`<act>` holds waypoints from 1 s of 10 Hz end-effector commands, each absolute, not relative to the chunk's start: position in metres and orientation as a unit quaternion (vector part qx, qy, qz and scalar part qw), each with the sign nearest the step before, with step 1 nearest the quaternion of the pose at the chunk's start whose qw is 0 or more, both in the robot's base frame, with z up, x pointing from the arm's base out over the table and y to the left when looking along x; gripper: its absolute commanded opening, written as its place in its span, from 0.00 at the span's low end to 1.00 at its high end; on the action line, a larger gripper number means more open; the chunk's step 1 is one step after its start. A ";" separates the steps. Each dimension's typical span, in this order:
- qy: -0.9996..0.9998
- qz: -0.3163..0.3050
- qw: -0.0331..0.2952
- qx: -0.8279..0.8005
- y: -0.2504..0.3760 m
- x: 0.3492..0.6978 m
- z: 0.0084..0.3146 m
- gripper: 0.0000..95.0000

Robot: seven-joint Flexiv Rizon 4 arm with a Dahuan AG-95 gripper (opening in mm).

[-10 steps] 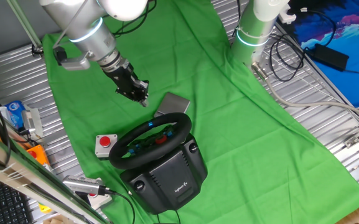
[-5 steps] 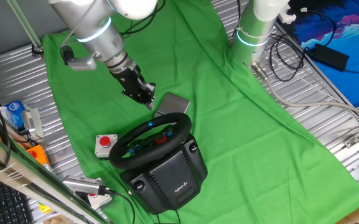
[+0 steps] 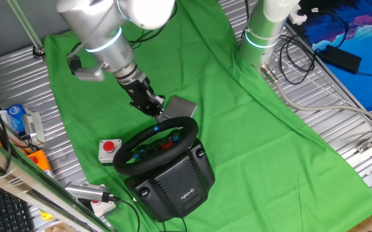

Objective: Rotate the steering wheel 90 degrees clockwise

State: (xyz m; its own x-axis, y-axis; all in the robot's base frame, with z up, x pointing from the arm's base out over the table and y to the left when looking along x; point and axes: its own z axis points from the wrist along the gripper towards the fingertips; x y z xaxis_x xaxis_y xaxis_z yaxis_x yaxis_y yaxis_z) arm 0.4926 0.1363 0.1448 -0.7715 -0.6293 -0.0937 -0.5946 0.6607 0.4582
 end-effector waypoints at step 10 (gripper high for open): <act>-0.910 -0.233 0.039 0.341 0.137 0.492 0.143 0.00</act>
State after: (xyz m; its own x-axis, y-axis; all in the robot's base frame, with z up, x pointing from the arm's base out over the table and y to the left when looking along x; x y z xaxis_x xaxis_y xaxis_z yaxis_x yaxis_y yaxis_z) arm 0.4919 0.1370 0.1431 -0.7641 -0.6395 -0.0847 -0.6023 0.6602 0.4487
